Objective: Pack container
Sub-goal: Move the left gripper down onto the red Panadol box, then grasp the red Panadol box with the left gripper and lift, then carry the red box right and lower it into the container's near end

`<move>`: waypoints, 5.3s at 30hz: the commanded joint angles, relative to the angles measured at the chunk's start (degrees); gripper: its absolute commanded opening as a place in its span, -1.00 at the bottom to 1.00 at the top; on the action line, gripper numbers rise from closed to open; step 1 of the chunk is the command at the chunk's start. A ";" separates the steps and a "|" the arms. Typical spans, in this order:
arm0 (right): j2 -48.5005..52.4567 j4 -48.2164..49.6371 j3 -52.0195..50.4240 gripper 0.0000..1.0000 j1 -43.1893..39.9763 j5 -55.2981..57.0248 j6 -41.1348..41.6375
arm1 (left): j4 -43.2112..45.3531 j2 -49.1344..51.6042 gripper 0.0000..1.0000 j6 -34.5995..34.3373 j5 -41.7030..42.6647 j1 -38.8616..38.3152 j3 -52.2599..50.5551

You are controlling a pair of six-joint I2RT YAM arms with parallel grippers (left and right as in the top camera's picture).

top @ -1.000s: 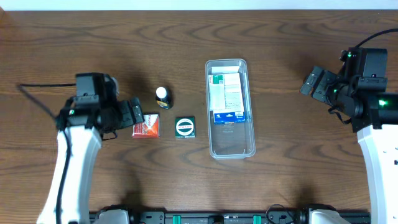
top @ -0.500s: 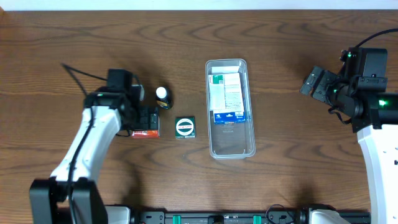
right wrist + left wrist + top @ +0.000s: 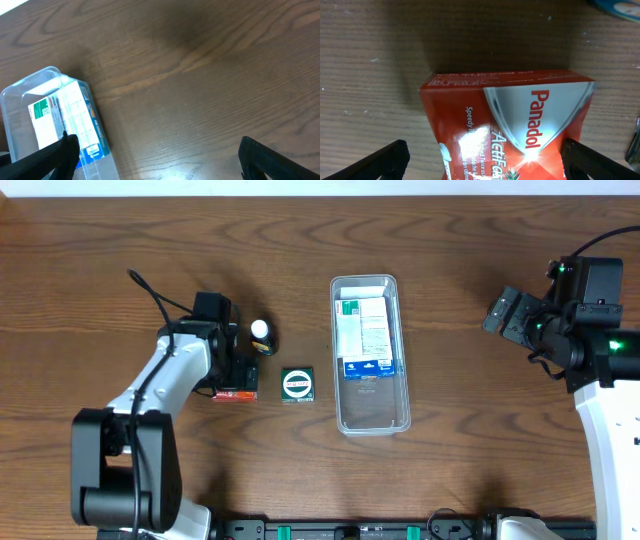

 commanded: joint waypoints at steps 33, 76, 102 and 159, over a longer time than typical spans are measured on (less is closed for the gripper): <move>-0.11 -0.09 0.20 0.99 -0.57 0.20 -0.33 | -0.59 -5.55 0.96 -2.45 4.09 -0.20 -2.93; -0.11 -0.09 0.20 0.98 -0.55 0.20 -0.31 | -8.46 -9.90 0.57 -1.57 1.92 -0.20 0.57; -0.11 -0.09 0.20 0.98 -0.55 0.20 -0.33 | -4.02 -30.14 0.43 -22.05 4.70 -28.68 4.83; -0.11 -0.09 0.20 0.98 -0.55 0.20 -0.33 | 10.23 -2.75 0.44 -42.29 2.56 -48.19 4.83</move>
